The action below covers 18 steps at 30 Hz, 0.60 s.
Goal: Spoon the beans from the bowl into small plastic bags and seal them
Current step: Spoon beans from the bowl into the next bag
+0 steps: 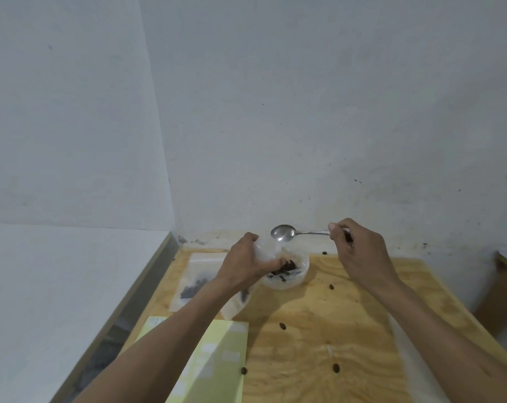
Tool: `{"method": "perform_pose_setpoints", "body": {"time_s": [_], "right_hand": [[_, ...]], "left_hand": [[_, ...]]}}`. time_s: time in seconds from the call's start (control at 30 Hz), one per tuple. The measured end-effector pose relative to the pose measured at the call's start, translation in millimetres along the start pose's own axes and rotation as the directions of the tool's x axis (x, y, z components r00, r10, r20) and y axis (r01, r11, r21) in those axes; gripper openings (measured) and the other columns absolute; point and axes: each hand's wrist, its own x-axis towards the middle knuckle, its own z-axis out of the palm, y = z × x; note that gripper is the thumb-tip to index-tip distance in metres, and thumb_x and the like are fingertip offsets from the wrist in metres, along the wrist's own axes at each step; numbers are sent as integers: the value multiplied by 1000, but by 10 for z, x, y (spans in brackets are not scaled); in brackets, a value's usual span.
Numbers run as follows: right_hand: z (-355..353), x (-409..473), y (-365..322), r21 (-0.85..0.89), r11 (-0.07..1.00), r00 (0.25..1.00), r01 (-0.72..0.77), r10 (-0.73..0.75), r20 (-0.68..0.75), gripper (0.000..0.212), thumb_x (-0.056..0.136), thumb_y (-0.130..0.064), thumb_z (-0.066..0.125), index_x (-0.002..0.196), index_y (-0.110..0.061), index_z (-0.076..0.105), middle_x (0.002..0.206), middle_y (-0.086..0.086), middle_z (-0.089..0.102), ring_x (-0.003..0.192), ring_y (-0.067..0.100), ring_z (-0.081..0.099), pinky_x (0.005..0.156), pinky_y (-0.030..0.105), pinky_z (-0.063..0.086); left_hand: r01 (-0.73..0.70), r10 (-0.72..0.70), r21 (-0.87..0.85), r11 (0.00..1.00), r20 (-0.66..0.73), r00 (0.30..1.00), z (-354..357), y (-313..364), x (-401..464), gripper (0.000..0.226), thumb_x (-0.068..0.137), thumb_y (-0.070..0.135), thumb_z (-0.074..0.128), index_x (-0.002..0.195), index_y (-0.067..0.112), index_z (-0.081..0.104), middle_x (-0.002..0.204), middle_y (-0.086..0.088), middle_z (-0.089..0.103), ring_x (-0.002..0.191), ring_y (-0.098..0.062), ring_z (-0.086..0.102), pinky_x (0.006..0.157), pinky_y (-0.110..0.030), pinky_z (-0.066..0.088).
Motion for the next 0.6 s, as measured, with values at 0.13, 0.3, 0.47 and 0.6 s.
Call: {"method": "perform_pose_setpoints", "body": {"time_s": [0.13, 0.3, 0.47, 0.6], "right_hand": [[87, 0, 100, -169, 986, 997, -15, 28, 73, 33, 106, -32, 47, 82, -13, 61, 57, -2, 53, 49, 14, 47, 48, 29, 33], [334, -58, 160, -374, 926, 985, 38, 27, 168, 35, 107, -34, 38, 83, -14, 54, 70, -3, 56, 60, 21, 56, 55, 36, 41], [572, -115, 130, -447, 894, 971, -18, 121, 205, 34, 107, -32, 35, 79, -16, 44, 71, -2, 51, 65, 23, 51, 56, 36, 34], [737, -100, 178, -198, 939, 925, -282, 321, 202, 43, 105, -23, 42, 66, -9, 46, 59, 3, 49, 53, 19, 43, 51, 34, 30]], "left_hand": [[0, 0, 22, 1000, 1, 1000, -47, -52, 3, 85, 74, 56, 82, 136, 8, 47, 108, 5, 58, 93, -13, 57, 68, -22, 45], [53, -53, 7, 999, 35, 998, -84, -91, 20, 81, 79, 58, 77, 136, 8, 47, 107, 5, 58, 86, -7, 55, 59, -15, 37], [84, -84, 8, 996, 53, 995, -90, -107, 50, 71, 82, 63, 71, 126, 12, 48, 114, 1, 57, 98, -18, 53, 64, -18, 38], [112, -112, -2, 994, 67, 992, -107, -117, 80, 69, 83, 66, 68, 120, 12, 48, 113, 1, 54, 99, -19, 53, 69, -29, 41]]}}
